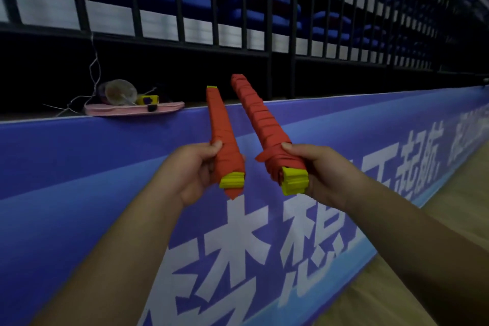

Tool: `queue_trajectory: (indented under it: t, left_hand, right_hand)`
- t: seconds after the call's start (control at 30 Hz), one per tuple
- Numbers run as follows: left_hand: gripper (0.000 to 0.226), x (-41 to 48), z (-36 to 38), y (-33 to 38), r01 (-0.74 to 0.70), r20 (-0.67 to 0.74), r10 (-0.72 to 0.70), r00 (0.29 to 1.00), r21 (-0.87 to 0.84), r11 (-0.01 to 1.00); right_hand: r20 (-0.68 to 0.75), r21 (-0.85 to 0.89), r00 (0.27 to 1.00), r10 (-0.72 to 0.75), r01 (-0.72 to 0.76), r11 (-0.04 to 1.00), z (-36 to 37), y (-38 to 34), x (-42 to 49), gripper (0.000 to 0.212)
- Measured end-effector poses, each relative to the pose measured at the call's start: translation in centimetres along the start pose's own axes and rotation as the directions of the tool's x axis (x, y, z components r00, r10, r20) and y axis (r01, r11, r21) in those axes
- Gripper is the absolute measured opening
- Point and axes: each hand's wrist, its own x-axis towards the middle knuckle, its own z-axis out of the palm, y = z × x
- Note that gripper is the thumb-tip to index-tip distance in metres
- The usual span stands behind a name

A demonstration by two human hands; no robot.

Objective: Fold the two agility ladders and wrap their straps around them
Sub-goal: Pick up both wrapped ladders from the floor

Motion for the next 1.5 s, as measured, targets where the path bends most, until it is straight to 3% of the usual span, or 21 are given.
queue_trajectory:
  t: [0.23,0.4,0.67,0.77,0.87,1.07,1.2,1.33,1.43,1.5]
  left_hand:
    - [0.025,5.1,-1.3,1.8,0.015,-0.067,-0.016,0.998,-0.004,1.000]
    - [0.026,8.6,-0.8,3.2,0.016,-0.130,-0.017,0.991,-0.009,1.000]
    - [0.020,13.3,1.0,4.1,-0.035,-0.293,0.106,0.950,0.236,0.971]
    - [0.020,14.9,1.8,4.1,-0.082,-0.379,0.200,0.904,0.304,0.949]
    - [0.007,15.8,2.7,4.3,-0.097,-0.455,0.296,0.840,0.410,0.907]
    - [0.014,16.9,3.6,5.0,-0.084,-0.574,0.435,0.693,0.536,0.840]
    - [0.034,15.3,4.3,4.7,-0.068,-0.569,0.426,0.703,0.543,0.837]
    - [0.053,12.5,5.1,4.2,0.007,-0.414,0.353,0.839,0.658,0.753]
    - [0.038,11.7,5.6,3.7,-0.009,-0.324,0.452,0.831,0.805,0.593]
    - [0.014,11.9,6.0,3.6,-0.086,-0.278,0.543,0.792,0.830,0.552]
  right_hand:
    - [-0.039,-0.016,0.998,0.058,-0.059,0.998,1.0,-1.9,5.9,0.052]
    - [0.003,-0.052,0.998,0.064,-0.063,0.997,-0.3,-4.1,10.2,0.032]
    - [0.067,-0.098,0.990,0.121,-0.114,0.989,-2.2,-7.1,17.8,0.023]
    - [0.059,-0.098,0.988,0.140,-0.134,0.986,-2.5,-7.9,20.0,0.023]
    - [0.075,-0.112,0.982,0.171,-0.163,0.980,-2.9,-8.2,22.0,0.023]
    - [0.138,-0.073,0.972,0.189,-0.180,0.981,-3.4,-7.8,24.3,0.028]
    - [0.185,-0.015,0.970,0.159,-0.159,0.987,-3.9,-7.3,24.3,0.041]
    - [0.180,-0.157,0.981,0.067,-0.039,0.987,-4.7,-7.8,23.2,0.034]
    - [0.121,-0.366,0.990,-0.069,0.110,0.924,-4.7,-8.6,22.7,0.034]
    - [0.097,-0.562,0.980,-0.171,0.196,0.804,-4.4,-9.3,22.5,0.040]
